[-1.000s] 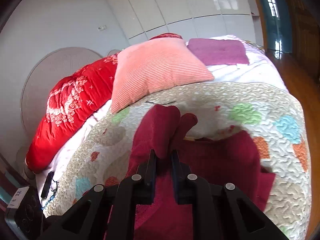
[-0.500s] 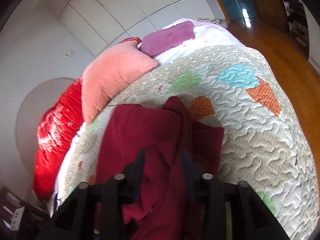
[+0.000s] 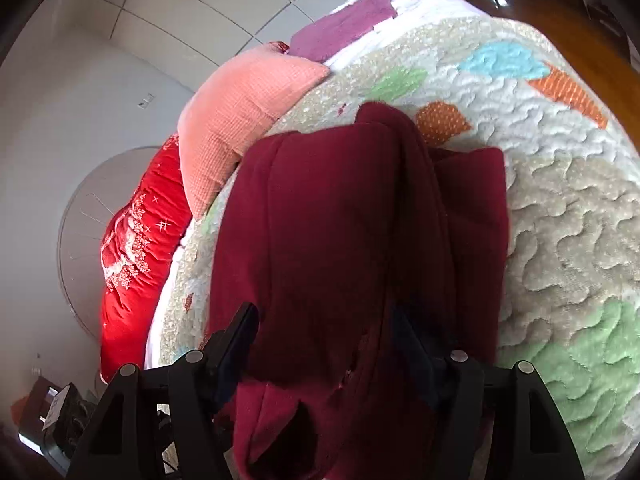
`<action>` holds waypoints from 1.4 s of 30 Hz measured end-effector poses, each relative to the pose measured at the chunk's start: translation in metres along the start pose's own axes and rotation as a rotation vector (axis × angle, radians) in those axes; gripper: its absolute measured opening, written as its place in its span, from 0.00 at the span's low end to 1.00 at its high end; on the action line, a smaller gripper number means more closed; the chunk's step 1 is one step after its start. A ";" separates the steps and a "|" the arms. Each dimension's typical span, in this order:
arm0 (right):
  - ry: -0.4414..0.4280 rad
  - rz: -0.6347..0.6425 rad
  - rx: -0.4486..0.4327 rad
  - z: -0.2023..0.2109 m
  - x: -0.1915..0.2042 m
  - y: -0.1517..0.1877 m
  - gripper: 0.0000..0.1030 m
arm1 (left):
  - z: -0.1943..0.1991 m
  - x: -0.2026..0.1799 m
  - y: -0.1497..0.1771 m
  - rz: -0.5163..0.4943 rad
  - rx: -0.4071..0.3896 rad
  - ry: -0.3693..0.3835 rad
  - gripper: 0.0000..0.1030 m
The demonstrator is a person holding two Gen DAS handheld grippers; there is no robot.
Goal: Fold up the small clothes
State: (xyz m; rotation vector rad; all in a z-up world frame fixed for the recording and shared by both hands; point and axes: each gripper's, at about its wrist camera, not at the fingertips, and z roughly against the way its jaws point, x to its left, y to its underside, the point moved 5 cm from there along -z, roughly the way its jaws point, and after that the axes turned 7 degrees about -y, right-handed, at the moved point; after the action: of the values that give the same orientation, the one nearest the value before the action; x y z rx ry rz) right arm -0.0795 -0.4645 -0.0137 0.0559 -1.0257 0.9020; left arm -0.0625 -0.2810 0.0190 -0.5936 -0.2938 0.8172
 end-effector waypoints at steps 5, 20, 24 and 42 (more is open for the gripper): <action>0.040 0.164 -0.070 0.018 0.026 -0.002 0.23 | 0.012 0.003 0.004 -0.010 -0.020 -0.006 0.31; 0.220 0.272 -0.146 0.071 0.000 -0.017 0.48 | -0.011 -0.006 -0.014 0.018 -0.005 -0.058 0.31; 0.179 0.337 -0.213 0.083 0.031 -0.028 0.40 | -0.006 0.000 -0.030 0.037 -0.045 -0.073 0.31; 0.366 0.373 -0.080 -0.004 -0.003 -0.065 0.27 | -0.064 0.013 -0.079 0.130 -0.020 -0.121 0.58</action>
State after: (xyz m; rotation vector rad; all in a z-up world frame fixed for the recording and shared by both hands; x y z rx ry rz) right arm -0.0337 -0.5065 0.0051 -0.3666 -0.7369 1.1570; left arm 0.0228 -0.3372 0.0156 -0.5875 -0.3767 0.9790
